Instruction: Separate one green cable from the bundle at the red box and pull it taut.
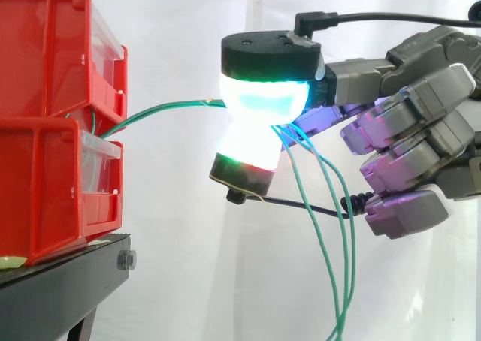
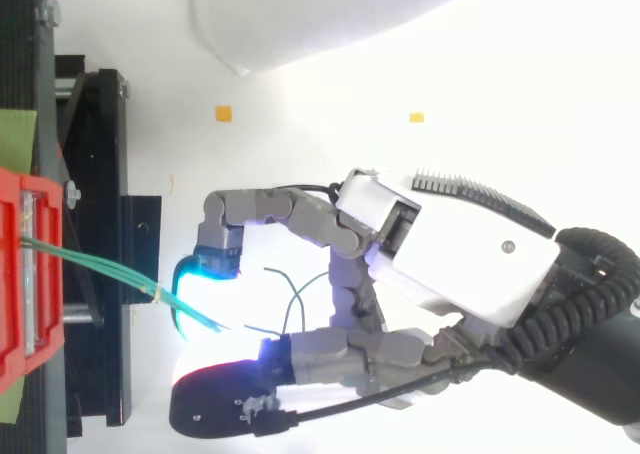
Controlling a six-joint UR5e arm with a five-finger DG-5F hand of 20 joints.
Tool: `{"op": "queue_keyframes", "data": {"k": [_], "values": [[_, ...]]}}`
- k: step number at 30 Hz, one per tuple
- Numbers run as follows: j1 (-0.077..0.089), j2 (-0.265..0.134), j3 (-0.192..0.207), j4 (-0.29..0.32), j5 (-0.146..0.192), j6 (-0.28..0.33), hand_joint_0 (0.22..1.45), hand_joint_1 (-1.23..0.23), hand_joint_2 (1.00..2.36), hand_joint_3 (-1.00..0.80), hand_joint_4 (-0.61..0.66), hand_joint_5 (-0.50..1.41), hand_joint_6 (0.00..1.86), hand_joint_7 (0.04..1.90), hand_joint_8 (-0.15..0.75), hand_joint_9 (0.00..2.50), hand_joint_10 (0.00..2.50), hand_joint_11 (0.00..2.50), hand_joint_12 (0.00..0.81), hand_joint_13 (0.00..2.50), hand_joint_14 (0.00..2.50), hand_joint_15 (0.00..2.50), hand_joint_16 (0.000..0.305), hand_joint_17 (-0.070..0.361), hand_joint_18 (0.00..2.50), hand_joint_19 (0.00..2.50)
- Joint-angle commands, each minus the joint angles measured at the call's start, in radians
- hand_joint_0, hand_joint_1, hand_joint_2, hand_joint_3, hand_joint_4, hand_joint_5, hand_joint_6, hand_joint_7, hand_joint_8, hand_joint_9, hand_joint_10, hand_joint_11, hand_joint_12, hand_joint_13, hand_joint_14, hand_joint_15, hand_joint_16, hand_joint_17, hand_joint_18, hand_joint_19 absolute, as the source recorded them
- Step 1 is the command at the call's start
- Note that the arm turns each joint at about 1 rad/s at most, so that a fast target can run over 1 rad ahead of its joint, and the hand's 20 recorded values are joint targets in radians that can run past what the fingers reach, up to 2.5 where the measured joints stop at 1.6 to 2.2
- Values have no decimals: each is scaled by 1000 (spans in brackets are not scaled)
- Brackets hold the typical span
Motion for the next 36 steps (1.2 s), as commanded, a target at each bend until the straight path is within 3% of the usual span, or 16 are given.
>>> {"op": "queue_keyframes", "data": {"k": [1,20,25,28,36], "values": [[-1,11,0,-20,-7,-5,738,-680,1004,-458,100,111,501,1420,240,2036,43,1343,381,1723,530,1648,74,165,1954,973],[-13,22,20,-20,-13,-27,736,-677,1004,-466,95,111,501,1418,233,2033,42,1339,382,1723,518,1655,73,165,1952,972],[-13,22,18,-19,-13,16,735,-678,1003,-467,96,110,501,1416,231,2033,42,1338,381,1724,518,1654,73,165,1949,984],[-13,22,18,-9,-27,68,735,-678,1003,-468,96,110,501,1416,238,2033,42,1333,382,1724,517,1656,73,165,1947,968],[-13,22,18,-11,-80,134,733,-678,1003,-471,103,110,501,1415,238,2033,42,1337,382,1725,517,1654,73,164,1947,974]]}}
